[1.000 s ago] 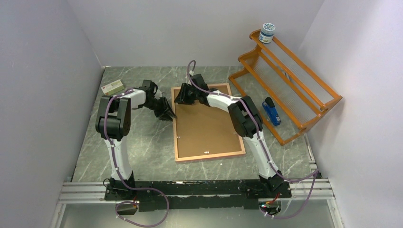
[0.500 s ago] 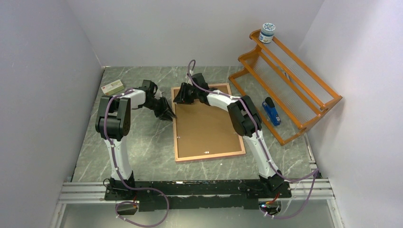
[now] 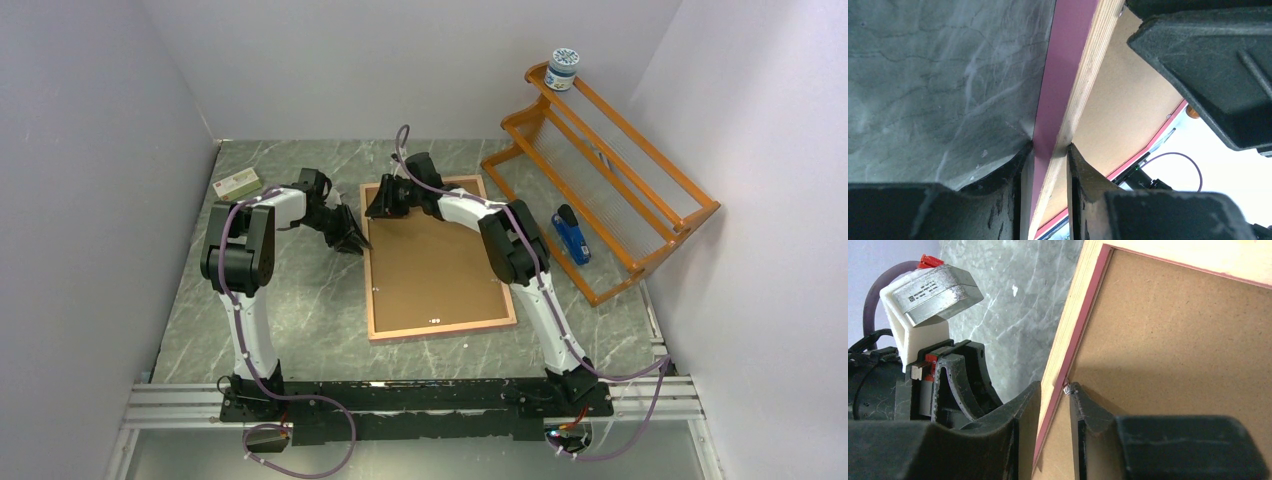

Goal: Put the photo into the frame
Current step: Install the photo frame at the center of the board, then move the photo frame to the center of the board.

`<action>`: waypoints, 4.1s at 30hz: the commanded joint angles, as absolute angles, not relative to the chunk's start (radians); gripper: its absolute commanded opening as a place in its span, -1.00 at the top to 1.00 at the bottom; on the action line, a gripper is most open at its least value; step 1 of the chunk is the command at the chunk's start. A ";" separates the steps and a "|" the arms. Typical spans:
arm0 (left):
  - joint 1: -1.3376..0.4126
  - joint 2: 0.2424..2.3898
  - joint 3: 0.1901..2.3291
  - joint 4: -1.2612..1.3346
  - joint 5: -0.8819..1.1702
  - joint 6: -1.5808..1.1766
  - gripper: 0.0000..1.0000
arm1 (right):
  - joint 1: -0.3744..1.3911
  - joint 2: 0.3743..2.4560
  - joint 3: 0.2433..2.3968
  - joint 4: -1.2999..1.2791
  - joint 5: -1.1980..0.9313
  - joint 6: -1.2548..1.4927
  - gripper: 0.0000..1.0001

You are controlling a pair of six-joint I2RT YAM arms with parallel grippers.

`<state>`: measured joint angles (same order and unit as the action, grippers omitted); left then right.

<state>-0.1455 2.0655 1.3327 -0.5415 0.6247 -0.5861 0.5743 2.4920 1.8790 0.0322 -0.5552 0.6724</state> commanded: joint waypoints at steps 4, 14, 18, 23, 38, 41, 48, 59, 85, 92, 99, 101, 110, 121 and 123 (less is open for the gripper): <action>-0.155 2.107 1.305 -0.614 0.517 -0.527 0.41 | 0.615 2.605 1.935 -0.092 -0.590 0.553 0.42; -0.155 2.087 1.303 -0.618 0.497 -0.521 0.38 | 0.592 2.506 1.951 -0.133 -0.494 0.600 0.39; -0.155 2.062 1.302 -0.622 0.474 -0.527 0.37 | 0.565 2.410 1.964 -0.163 -0.442 0.630 0.30; -0.155 1.998 1.316 -0.661 0.427 -0.524 0.38 | 0.541 2.210 1.863 -0.202 -0.339 0.614 0.23; -0.152 1.691 1.208 -0.620 0.309 -0.534 -0.13 | 0.359 1.682 1.401 -0.463 0.194 0.503 -0.64; -0.149 1.656 1.163 -0.600 0.297 -0.550 -0.32 | 0.330 1.635 1.330 -0.501 0.276 0.511 -0.84; -0.144 1.639 1.122 -0.575 0.266 -0.582 -0.61 | 0.251 1.586 1.208 -0.534 0.323 0.532 -0.93; -0.136 1.697 1.129 -0.568 0.294 -0.592 -0.65 | 0.132 1.633 1.101 -0.486 0.134 0.569 -0.95; -0.091 1.850 1.120 -0.436 0.451 -0.655 -0.69 | 0.138 1.687 0.951 -0.326 -0.267 0.572 -0.91; -0.091 1.848 1.107 -0.420 0.481 -0.658 -0.67 | 0.223 1.676 0.955 -0.347 -0.165 0.570 -0.89; -0.091 1.859 1.115 -0.431 0.502 -0.652 -0.63 | 0.292 1.660 0.924 -0.325 -0.185 0.602 -0.84; -0.091 1.865 1.124 -0.443 0.498 -0.648 -0.63 | 0.325 1.642 0.914 -0.327 -0.187 0.611 -0.83; -0.091 1.860 1.088 -0.460 0.462 -0.681 -0.57 | 0.484 1.553 0.859 -0.326 -0.180 0.693 -0.74; -0.079 1.692 0.958 -0.531 0.356 -0.692 -0.56 | 0.628 1.574 0.905 -0.400 -0.052 0.709 -0.73; -0.077 1.668 0.963 -0.550 0.336 -0.679 -0.56 | 0.628 1.568 0.945 -0.467 0.080 0.704 -0.76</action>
